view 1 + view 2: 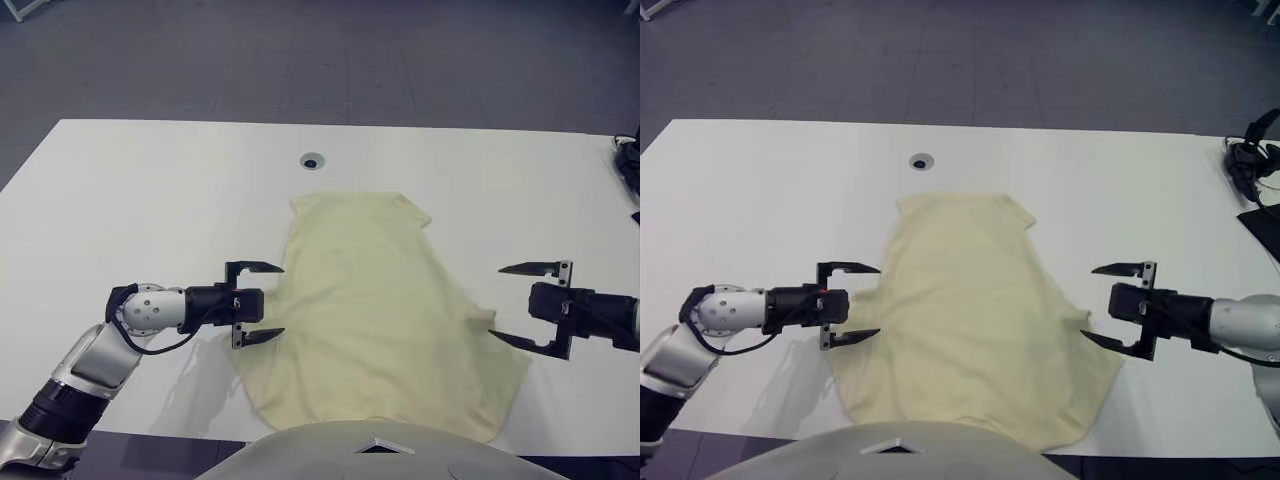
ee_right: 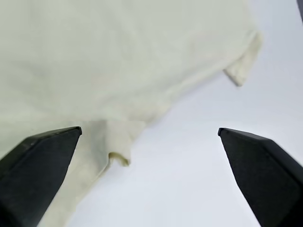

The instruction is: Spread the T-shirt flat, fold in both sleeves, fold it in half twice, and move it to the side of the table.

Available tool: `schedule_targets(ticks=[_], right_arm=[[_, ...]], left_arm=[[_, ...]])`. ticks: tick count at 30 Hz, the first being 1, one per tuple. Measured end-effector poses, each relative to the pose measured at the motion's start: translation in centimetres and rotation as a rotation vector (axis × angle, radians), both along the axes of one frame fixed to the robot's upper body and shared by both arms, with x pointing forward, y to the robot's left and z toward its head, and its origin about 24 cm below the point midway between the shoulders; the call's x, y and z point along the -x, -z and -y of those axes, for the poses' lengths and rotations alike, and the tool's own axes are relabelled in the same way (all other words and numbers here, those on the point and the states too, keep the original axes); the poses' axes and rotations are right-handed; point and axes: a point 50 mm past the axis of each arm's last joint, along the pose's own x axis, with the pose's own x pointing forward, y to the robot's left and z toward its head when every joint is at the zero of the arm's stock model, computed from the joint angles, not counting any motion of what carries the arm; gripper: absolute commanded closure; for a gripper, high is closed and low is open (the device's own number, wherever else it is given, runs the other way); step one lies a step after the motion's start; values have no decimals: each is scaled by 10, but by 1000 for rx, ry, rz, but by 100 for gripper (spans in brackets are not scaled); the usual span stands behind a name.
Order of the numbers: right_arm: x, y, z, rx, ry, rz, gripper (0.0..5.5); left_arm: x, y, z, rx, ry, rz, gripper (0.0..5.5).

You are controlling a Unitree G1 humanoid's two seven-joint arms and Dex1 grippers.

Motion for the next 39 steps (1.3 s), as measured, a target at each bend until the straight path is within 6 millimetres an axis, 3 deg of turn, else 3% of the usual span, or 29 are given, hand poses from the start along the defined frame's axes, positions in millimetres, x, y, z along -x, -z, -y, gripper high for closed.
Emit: schedule_targets(ticks=[6, 9, 12, 14, 18, 21, 26, 39], right_arm=[[-13, -29, 1, -216, 65, 82, 13], [-42, -29, 5, -235, 177, 207, 13], [-76, -6, -4, -223, 235, 239, 13], [-103, 21, -17, -247, 305, 230, 13], [-148, 53, -41, -249, 428, 254, 13], [-173, 66, -52, -195, 475, 297, 13], [-183, 81, -66, -221, 484, 273, 13], [-194, 78, -78, -68, 354, 306, 13]], left_arm=[[-16, -24, 2, 78, -35, 87, 10], [-25, -32, 10, 139, -91, 152, 10], [-31, -32, 20, 167, -163, 200, 10], [-29, -19, 40, 170, -169, 190, 10], [-9, 10, 75, 132, -103, 132, 10], [11, 29, 84, 62, -56, 88, 10], [23, 33, 81, 39, -67, 96, 10], [31, 34, 80, 34, -99, 116, 10]])
